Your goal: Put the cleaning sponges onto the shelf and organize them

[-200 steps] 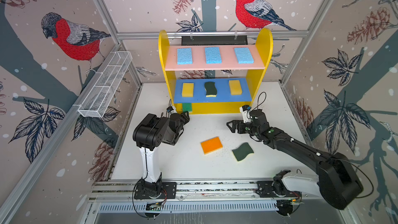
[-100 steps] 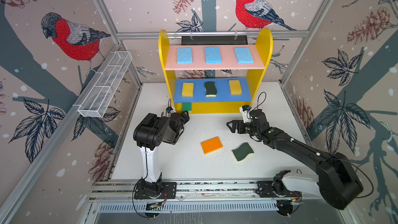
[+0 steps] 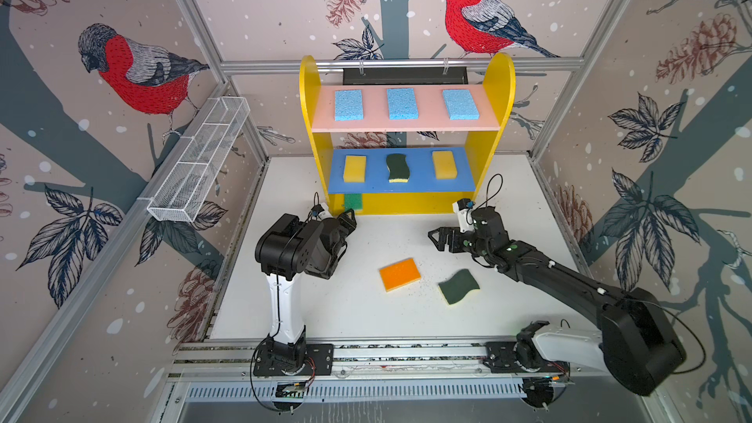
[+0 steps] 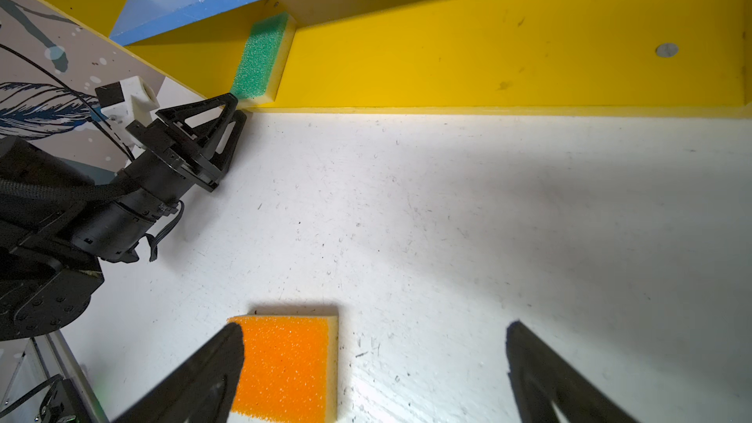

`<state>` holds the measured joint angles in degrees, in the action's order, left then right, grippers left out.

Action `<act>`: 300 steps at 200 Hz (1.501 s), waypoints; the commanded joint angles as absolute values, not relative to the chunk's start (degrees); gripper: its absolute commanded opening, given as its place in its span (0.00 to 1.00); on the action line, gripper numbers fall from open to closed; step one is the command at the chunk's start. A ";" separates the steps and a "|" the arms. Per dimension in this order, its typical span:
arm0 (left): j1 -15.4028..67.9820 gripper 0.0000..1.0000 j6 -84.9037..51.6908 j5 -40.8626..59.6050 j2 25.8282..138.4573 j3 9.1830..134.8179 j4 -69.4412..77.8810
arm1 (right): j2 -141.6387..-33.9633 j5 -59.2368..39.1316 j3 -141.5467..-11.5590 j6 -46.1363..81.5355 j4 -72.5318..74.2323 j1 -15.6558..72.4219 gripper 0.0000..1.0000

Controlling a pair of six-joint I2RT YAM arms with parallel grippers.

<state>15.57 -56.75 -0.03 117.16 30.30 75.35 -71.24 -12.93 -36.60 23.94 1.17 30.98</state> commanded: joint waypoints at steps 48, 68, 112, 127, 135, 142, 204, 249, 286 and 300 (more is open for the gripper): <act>15.54 0.36 -59.60 2.98 116.28 28.96 69.79 | -70.84 -13.71 -36.04 24.37 1.93 31.03 1.00; 15.48 0.36 -61.25 4.57 116.54 29.60 70.66 | -70.76 -13.80 -35.94 24.44 2.11 31.06 1.00; 15.49 0.34 -63.41 5.27 116.64 30.34 70.98 | -69.82 -13.80 -34.64 24.57 2.97 31.05 1.00; 15.50 0.30 -63.46 5.36 116.80 30.85 70.42 | -69.50 -13.80 -34.24 24.43 3.16 31.07 1.00; 15.46 0.29 -63.66 5.26 117.02 31.17 70.39 | -69.31 -13.72 -34.06 24.22 3.24 31.06 1.00; 15.47 0.28 -63.88 5.27 117.35 31.28 70.48 | -69.27 -13.71 -33.95 24.15 3.23 31.01 1.00; 15.34 0.25 -67.79 4.23 120.84 31.44 74.81 | -68.54 -13.58 -32.96 23.41 3.43 30.68 1.00; 15.37 0.25 -67.38 3.26 119.91 33.34 69.44 | -68.26 -13.55 -32.87 23.30 3.34 30.39 1.00; 15.36 0.25 -66.65 2.48 118.22 33.94 65.68 | -68.38 -13.63 -32.70 23.50 3.49 30.35 1.00; 15.36 0.25 -66.45 2.23 118.11 34.27 64.99 | -68.37 -13.65 -32.61 23.62 3.62 30.32 1.00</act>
